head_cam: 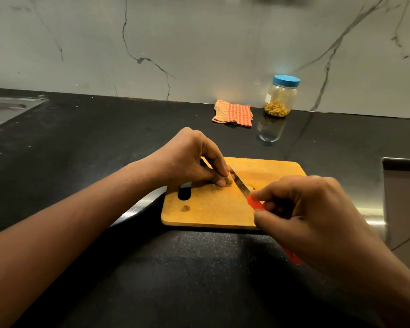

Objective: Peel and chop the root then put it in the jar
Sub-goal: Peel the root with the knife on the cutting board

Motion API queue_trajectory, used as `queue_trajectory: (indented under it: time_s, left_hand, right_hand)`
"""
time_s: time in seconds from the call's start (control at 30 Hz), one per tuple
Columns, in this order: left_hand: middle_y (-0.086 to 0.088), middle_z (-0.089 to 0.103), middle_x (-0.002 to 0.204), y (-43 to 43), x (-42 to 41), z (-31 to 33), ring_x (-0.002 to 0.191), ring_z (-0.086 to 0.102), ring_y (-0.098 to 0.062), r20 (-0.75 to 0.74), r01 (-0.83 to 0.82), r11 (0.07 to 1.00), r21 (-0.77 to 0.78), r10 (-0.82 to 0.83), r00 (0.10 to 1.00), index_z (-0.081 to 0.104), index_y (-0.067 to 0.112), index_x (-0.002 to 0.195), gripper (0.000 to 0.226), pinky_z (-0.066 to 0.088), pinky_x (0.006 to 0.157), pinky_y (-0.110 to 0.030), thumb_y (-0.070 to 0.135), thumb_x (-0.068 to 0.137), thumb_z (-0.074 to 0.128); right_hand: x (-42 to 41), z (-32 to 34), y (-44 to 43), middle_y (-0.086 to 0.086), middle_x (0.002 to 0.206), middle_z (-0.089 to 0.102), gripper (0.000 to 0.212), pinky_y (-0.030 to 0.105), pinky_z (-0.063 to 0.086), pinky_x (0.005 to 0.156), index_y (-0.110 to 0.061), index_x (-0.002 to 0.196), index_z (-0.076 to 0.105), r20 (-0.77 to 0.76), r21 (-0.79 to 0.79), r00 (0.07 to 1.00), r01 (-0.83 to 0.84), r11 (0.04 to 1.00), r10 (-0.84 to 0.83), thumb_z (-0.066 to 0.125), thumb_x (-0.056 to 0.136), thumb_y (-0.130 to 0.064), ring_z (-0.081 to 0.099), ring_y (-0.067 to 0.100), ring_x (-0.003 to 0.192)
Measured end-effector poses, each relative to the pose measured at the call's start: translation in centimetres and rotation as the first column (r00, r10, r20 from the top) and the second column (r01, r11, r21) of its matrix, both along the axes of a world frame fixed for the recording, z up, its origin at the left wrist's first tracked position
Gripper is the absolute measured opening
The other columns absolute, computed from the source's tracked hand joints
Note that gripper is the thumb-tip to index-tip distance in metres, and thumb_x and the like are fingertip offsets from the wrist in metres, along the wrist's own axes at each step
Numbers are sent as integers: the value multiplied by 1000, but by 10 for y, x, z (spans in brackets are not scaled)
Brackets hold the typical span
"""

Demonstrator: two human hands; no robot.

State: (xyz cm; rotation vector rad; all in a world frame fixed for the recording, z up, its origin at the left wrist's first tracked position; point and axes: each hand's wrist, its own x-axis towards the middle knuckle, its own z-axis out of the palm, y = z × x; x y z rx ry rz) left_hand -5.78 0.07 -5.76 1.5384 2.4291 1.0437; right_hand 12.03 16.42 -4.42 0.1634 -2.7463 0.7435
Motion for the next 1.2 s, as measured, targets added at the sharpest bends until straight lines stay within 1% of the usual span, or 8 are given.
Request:
queue_trajectory:
  time_s: [0.1, 0.2, 0.43, 0.57, 0.7, 0.8, 0.97, 1.2]
  left_hand:
    - [5, 75, 94, -1, 0, 0, 91, 70, -3, -5, 2, 1000, 3, -2, 1000, 80, 14, 89, 15, 57, 84, -22, 15, 75, 81]
    - [5, 75, 94, 0, 0, 0, 91, 69, -3, -11, 9, 1000, 9, -9, 1000, 80, 14, 89, 14, 57, 84, -22, 14, 75, 81]
    - [6, 73, 95, 0, 1, -1, 91, 68, -4, -36, 23, 1000, 16, -23, 999, 80, 16, 86, 13, 57, 81, -21, 14, 74, 82]
    - [6, 74, 94, 0, 1, 0, 90, 69, -4, -13, 19, 1000, 12, -19, 1000, 80, 15, 86, 13, 55, 81, -19, 14, 73, 82]
    - [6, 74, 93, 1, 0, 1, 89, 69, -4, 1, 23, 1000, 8, -23, 1000, 80, 16, 86, 13, 53, 80, -13, 13, 73, 82]
    - [5, 75, 93, 1, 0, 1, 89, 69, -5, -1, 25, 1000, 7, -25, 1000, 80, 17, 85, 13, 55, 79, -17, 14, 73, 82]
    - [6, 74, 92, 0, 1, 1, 88, 70, -5, -2, 27, 1000, 10, -27, 1000, 80, 17, 84, 12, 59, 78, -29, 14, 73, 83]
    - [5, 75, 91, 0, 1, 1, 87, 70, -4, 18, -1, 1000, 7, 1, 1000, 80, 15, 86, 14, 58, 82, -27, 14, 73, 83]
  right_hand:
    - [0, 0, -1, -13, 72, 65, 32, 10, 50, 63, -23, 96, 75, 8, -9, 1000, 2, 1000, -2, 64, 70, -37, 61, -1, 79]
    - [1, 0, -1, -12, 74, 65, 32, 14, 54, 65, -24, 97, 74, 4, -3, 1000, 2, 1000, -2, 63, 70, -38, 62, 0, 78]
    - [1, 0, -3, -13, 77, 66, 36, 13, 52, 72, -22, 99, 73, 19, -27, 1000, -21, 999, 21, 61, 70, -38, 60, -1, 81]
    - [-3, -1, -3, -11, 74, 66, 31, 15, 52, 65, -23, 98, 74, 37, -57, 999, -33, 998, 36, 64, 71, -35, 62, 3, 76]
    - [-11, -5, -4, -8, 70, 64, 24, 18, 51, 58, -20, 97, 75, 34, -62, 999, -19, 998, 22, 72, 74, -24, 62, 7, 68]
    - [-18, -6, -5, -9, 69, 63, 23, 14, 47, 56, -20, 98, 74, 45, -58, 999, -19, 998, 21, 72, 76, -23, 61, 6, 68]
    - [-27, -6, -8, -7, 72, 63, 24, 20, 50, 58, -19, 104, 72, 69, -13, 997, -25, 1000, 26, 68, 81, -25, 59, 9, 67]
    - [-17, -4, -5, -9, 72, 63, 23, 20, 51, 59, -21, 100, 74, 83, 11, 996, -38, 999, 37, 68, 78, -26, 60, 7, 68]
